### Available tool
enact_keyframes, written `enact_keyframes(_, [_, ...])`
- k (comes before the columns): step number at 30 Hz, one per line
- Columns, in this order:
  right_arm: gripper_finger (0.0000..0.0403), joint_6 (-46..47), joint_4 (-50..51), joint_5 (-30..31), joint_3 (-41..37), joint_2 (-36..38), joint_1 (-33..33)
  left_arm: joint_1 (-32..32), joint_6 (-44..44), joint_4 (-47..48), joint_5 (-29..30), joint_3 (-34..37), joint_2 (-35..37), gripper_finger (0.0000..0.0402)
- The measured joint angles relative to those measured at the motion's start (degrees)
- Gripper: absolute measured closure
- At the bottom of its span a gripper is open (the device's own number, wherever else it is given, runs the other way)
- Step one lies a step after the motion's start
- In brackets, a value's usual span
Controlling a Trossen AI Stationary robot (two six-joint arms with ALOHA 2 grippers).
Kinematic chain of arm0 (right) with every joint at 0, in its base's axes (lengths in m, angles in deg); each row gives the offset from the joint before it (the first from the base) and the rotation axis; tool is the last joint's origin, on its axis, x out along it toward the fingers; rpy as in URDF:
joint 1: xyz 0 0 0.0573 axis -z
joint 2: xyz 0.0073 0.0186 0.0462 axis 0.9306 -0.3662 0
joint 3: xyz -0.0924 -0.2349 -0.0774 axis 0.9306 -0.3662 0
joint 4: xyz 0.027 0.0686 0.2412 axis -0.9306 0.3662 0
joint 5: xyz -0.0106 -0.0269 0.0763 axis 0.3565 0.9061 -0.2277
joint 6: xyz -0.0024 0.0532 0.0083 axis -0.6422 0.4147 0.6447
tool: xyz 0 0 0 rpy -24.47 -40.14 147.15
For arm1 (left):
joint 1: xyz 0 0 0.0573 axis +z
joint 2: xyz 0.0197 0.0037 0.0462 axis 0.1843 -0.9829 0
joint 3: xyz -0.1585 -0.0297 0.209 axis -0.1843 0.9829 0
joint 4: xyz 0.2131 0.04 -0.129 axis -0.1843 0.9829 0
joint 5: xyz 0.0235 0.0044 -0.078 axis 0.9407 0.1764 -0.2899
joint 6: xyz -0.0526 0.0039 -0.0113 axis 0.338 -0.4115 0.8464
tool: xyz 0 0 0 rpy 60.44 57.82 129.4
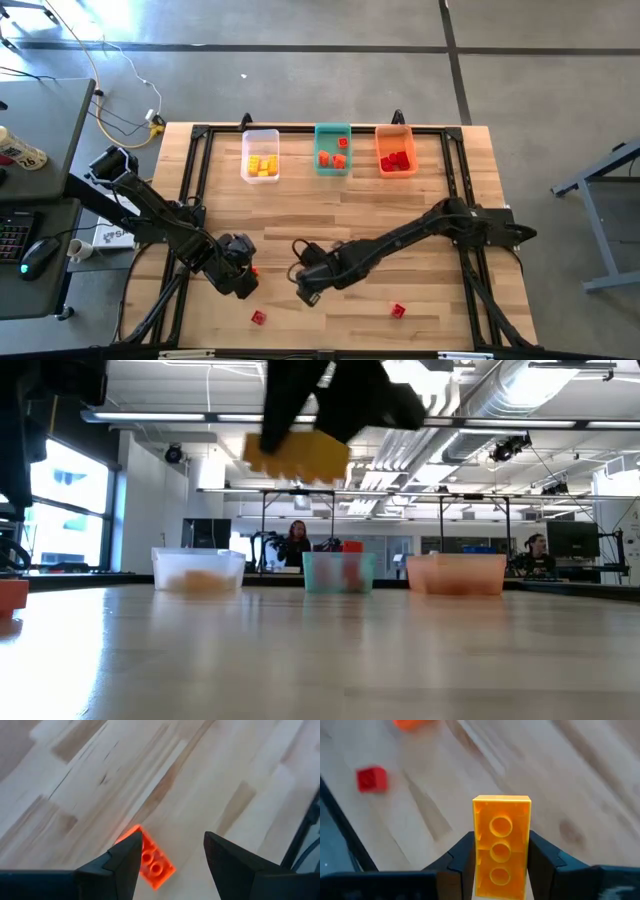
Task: Sort & place blocks by color
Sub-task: Put the yellow game piece into the transparent bin
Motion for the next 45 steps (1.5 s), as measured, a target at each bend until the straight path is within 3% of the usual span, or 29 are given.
enact_keyframes(9, [0.0291,-12.7,2.6,-0.6,12.1,0.1,3.5,4.3,-9.7,-5.5,1.8,0.0,1.6,0.0202])
enact_keyframes(16, [0.0291,-18.7,9.7,0.7,21.0,0.3,6.7,8.7,-16.3,-6.0,6.2,0.0,8.1,0.0202])
enact_keyframes(23, [0.0291,-21.6,8.5,-1.2,21.1,1.6,9.6,13.7,-25.6,-11.6,7.1,0.0,15.0,0.0202])
enact_keyframes(33, [0.0291,-26.1,3.2,-8.4,21.1,2.4,12.6,20.2,-37.7,-19.4,-2.0,0.0,20.8,0.0202])
enact_keyframes(45, [0.0291,-31.8,-1.2,-17.2,21.1,2.5,15.8,25.0,-50.5,-23.8,-11.1,0.1,21.4,0.0202])
